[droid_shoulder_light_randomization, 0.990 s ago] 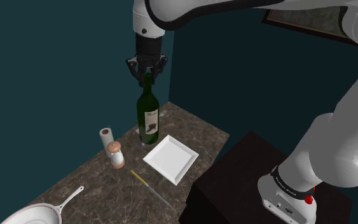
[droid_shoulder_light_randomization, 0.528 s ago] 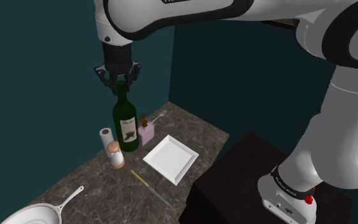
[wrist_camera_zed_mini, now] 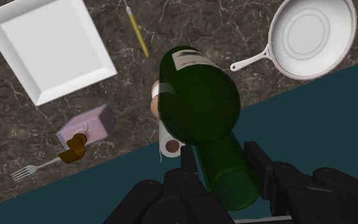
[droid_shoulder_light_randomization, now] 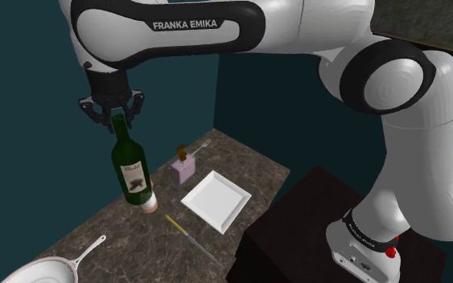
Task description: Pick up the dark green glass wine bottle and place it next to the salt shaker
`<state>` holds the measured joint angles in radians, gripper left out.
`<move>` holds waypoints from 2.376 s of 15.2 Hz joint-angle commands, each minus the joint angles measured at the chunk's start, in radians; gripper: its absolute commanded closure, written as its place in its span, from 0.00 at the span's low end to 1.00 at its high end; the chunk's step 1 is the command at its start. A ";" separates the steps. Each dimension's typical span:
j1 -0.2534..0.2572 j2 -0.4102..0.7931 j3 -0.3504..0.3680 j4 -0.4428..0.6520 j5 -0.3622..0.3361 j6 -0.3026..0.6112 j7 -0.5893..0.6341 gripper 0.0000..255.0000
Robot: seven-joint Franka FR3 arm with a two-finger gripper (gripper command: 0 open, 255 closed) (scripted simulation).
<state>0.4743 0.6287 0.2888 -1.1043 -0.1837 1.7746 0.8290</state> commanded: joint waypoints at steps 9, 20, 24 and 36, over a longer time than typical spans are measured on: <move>-0.006 0.015 -0.004 -0.109 -0.007 0.124 0.013 1.00; -0.011 0.047 -0.011 -0.207 -0.020 0.251 0.025 1.00; -0.011 0.065 -0.015 -0.232 -0.025 0.294 0.029 1.00; -0.006 0.136 -0.030 -0.277 -0.045 0.409 0.043 1.00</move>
<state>0.4676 0.7567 0.2605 -1.3801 -0.2270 2.1734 0.8706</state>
